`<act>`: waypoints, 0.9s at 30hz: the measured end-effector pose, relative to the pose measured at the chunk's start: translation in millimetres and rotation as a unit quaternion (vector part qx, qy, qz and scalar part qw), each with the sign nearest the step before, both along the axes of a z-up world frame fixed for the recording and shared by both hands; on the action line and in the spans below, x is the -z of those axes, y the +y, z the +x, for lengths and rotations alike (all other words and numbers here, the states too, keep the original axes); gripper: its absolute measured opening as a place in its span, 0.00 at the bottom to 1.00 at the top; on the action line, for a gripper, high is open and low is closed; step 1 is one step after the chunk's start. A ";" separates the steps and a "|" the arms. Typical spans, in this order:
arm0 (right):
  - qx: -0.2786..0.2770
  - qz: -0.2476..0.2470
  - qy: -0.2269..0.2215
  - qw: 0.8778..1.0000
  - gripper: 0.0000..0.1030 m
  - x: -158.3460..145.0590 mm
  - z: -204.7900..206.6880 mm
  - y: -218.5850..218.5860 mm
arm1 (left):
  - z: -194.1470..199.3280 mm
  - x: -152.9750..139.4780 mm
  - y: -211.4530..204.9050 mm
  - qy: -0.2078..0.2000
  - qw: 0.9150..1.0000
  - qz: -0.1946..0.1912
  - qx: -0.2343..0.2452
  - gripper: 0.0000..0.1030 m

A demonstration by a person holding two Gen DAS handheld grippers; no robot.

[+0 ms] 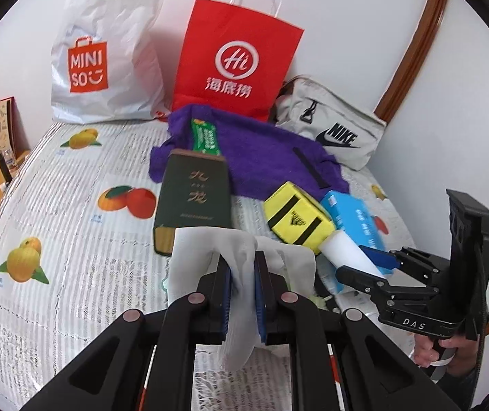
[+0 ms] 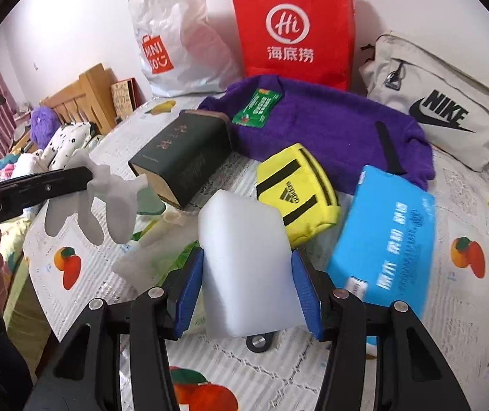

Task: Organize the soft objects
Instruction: 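Grasp the white foam block with the right gripper while the left gripper holds the glove, then carry the white foam block and the glove toward the purple towel with both grippers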

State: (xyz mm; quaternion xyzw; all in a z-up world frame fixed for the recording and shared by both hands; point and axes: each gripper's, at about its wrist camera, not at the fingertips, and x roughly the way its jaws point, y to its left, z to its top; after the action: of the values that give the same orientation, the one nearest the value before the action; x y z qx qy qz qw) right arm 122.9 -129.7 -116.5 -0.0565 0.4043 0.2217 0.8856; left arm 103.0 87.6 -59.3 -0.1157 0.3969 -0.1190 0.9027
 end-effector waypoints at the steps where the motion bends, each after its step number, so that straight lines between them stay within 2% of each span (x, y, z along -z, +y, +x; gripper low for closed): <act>1: 0.002 0.003 0.000 1.000 0.50 -1.4 -0.2 -2.3 | 0.1 -2.9 -1.1 -0.002 1.000 0.002 -0.001 0.12; 12: 0.033 0.018 -0.021 0.999 0.50 -28.0 -2.8 -35.3 | 17.0 -25.5 -16.1 -0.008 1.000 0.009 0.003 0.12; 27: 0.056 0.018 -0.038 0.998 0.50 -49.8 34.3 -51.7 | 52.8 -48.3 -25.3 -0.020 1.000 0.012 0.014 0.12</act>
State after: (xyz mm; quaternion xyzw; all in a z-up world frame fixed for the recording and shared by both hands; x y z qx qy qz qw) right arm 157.2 -181.4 -66.7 -0.0266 0.3685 0.1763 0.9124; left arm 155.9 62.3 -10.9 -0.0967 0.3814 -0.1287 0.9103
